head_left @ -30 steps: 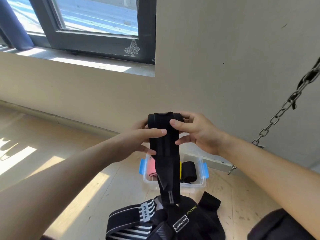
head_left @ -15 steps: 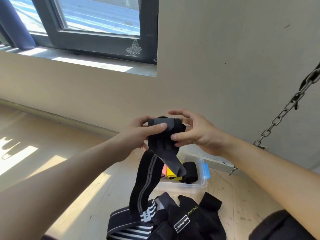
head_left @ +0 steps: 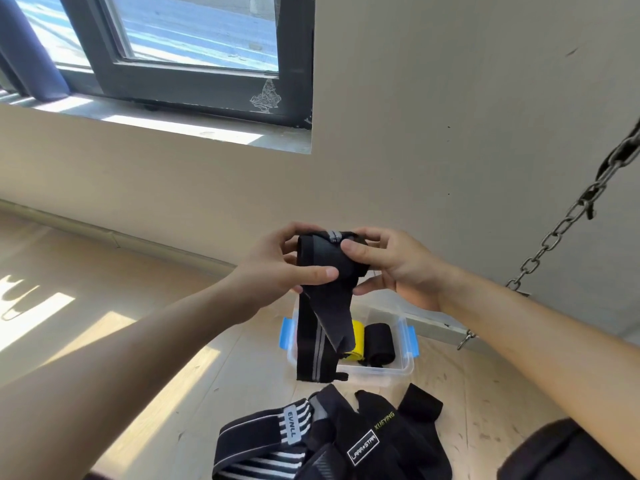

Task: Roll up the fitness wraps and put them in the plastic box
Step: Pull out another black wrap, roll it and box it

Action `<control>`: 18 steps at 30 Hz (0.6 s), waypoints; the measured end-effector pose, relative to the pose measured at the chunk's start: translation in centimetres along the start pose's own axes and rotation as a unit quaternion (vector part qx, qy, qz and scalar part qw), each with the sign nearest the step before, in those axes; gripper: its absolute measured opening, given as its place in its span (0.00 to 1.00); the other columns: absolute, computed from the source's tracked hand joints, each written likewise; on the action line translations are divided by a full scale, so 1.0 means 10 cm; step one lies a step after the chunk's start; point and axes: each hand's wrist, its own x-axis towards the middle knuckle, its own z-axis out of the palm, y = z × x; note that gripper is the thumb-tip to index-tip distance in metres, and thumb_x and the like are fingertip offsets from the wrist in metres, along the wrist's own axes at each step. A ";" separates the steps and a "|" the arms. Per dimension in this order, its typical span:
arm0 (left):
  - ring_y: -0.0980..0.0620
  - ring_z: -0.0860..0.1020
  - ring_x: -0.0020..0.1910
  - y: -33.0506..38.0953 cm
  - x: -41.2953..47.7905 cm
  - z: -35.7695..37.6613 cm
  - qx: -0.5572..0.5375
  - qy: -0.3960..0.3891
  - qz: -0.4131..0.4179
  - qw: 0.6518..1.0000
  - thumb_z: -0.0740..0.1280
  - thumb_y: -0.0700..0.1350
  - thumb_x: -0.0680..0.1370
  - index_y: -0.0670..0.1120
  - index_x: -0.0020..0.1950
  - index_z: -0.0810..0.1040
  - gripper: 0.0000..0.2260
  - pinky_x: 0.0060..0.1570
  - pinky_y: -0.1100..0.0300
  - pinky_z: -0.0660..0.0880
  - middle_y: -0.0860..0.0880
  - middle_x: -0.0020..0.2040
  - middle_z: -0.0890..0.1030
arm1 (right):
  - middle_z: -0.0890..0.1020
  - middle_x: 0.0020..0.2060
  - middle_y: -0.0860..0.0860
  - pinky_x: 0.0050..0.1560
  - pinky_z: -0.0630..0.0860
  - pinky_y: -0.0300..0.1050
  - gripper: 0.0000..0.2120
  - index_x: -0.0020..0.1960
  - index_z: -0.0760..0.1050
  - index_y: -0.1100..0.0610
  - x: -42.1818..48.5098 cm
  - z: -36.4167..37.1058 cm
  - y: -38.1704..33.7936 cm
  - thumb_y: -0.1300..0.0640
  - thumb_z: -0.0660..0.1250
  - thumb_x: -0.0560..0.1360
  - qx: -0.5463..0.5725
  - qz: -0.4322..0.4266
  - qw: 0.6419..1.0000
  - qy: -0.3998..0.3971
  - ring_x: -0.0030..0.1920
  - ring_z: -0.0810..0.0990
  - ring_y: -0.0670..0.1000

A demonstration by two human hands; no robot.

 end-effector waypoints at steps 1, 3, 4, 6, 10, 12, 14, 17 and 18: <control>0.52 0.85 0.48 0.00 0.01 -0.01 0.006 0.004 -0.005 1.000 0.83 0.44 0.67 0.52 0.64 0.78 0.27 0.36 0.61 0.78 0.49 0.56 0.84 | 0.85 0.50 0.53 0.39 0.83 0.47 0.23 0.63 0.79 0.58 0.00 0.01 0.00 0.48 0.72 0.72 -0.002 -0.007 1.000 0.011 0.49 0.84 0.50; 0.51 0.85 0.50 -0.01 0.01 -0.01 0.029 0.018 -0.022 0.999 0.83 0.46 0.68 0.52 0.65 0.77 0.28 0.37 0.61 0.78 0.50 0.59 0.82 | 0.86 0.47 0.52 0.37 0.81 0.45 0.23 0.62 0.79 0.58 0.01 0.02 -0.01 0.46 0.71 0.72 0.000 -0.021 0.999 0.038 0.46 0.84 0.49; 0.51 0.84 0.50 -0.01 0.01 0.00 0.043 0.028 -0.029 0.998 0.82 0.46 0.69 0.52 0.66 0.75 0.28 0.37 0.62 0.78 0.50 0.59 0.81 | 0.86 0.46 0.51 0.36 0.81 0.44 0.23 0.62 0.80 0.58 0.01 0.02 -0.02 0.46 0.71 0.73 0.004 -0.027 0.998 0.053 0.44 0.84 0.48; 0.52 0.83 0.50 -0.02 0.00 0.02 0.066 0.056 -0.036 0.996 0.81 0.45 0.71 0.51 0.65 0.74 0.26 0.38 0.61 0.79 0.50 0.58 0.78 | 0.85 0.44 0.51 0.36 0.80 0.43 0.22 0.61 0.80 0.59 0.02 0.02 -0.03 0.46 0.71 0.73 0.010 -0.036 0.995 0.087 0.42 0.84 0.48; 0.50 0.82 0.46 0.00 -0.01 0.01 0.084 0.075 -0.056 0.992 0.79 0.44 0.72 0.49 0.63 0.73 0.23 0.41 0.56 0.82 0.47 0.54 0.78 | 0.85 0.45 0.52 0.39 0.81 0.45 0.16 0.59 0.80 0.59 0.04 -0.02 -0.03 0.48 0.71 0.77 0.011 -0.044 0.988 0.151 0.41 0.83 0.48; 0.48 0.85 0.44 0.00 -0.02 0.00 0.084 0.016 -0.090 0.992 0.78 0.45 0.74 0.48 0.61 0.74 0.19 0.42 0.55 0.83 0.44 0.50 0.83 | 0.85 0.44 0.51 0.38 0.81 0.44 0.16 0.58 0.80 0.59 0.05 -0.03 -0.04 0.49 0.70 0.78 0.021 -0.047 0.984 0.172 0.41 0.83 0.48; 0.47 0.86 0.44 -0.02 -0.04 0.02 0.119 -0.033 -0.105 0.987 0.76 0.45 0.75 0.47 0.59 0.76 0.15 0.44 0.56 0.84 0.43 0.47 0.86 | 0.85 0.45 0.51 0.37 0.80 0.43 0.15 0.58 0.80 0.59 0.05 -0.05 -0.04 0.49 0.70 0.78 0.033 -0.048 0.981 0.184 0.40 0.84 0.48; 0.45 0.87 0.44 -0.03 -0.06 0.07 0.108 -0.041 -0.100 0.988 0.74 0.50 0.77 0.43 0.54 0.79 0.13 0.45 0.55 0.84 0.44 0.43 0.86 | 0.85 0.45 0.52 0.37 0.81 0.44 0.15 0.58 0.80 0.60 0.05 -0.05 -0.05 0.50 0.71 0.78 0.044 -0.051 0.980 0.190 0.40 0.84 0.48; 0.45 0.87 0.43 -0.03 -0.06 0.09 0.094 -0.032 -0.106 0.989 0.73 0.54 0.77 0.42 0.53 0.80 0.16 0.45 0.55 0.83 0.44 0.41 0.86 | 0.86 0.45 0.52 0.38 0.81 0.44 0.15 0.58 0.80 0.59 0.05 -0.05 -0.05 0.50 0.71 0.78 0.045 -0.052 0.980 0.188 0.41 0.84 0.48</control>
